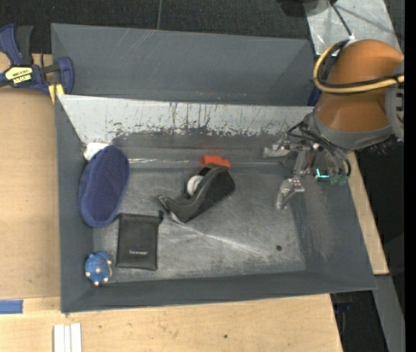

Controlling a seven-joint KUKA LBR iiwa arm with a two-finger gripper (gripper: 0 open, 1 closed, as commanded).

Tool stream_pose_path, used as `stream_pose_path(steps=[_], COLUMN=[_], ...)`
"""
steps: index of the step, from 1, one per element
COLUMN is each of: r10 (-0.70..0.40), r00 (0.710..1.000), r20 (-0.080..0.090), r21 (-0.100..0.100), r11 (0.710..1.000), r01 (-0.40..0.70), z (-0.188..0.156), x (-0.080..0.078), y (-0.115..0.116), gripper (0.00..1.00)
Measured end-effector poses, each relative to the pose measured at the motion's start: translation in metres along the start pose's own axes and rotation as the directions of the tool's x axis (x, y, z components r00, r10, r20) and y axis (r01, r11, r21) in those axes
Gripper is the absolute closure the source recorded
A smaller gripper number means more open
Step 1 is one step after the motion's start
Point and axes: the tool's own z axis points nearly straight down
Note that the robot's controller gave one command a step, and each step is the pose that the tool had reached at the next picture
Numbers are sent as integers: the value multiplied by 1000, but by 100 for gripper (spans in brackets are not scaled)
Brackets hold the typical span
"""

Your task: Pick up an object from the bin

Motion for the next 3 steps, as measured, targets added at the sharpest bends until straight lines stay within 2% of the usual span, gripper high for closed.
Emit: stream_pose_path(steps=[1, 2, 3], r10=[-282, -454, -235], r00=[959, 891, 972], r20=[6, 12, 6], r21=[7, 5, 1], r11=[959, 891, 972], r01=[282, 454, 235], z=[86, 60, 58], x=[-36, -36, -33], y=[70, 105, 111], gripper=[0, 0, 0])
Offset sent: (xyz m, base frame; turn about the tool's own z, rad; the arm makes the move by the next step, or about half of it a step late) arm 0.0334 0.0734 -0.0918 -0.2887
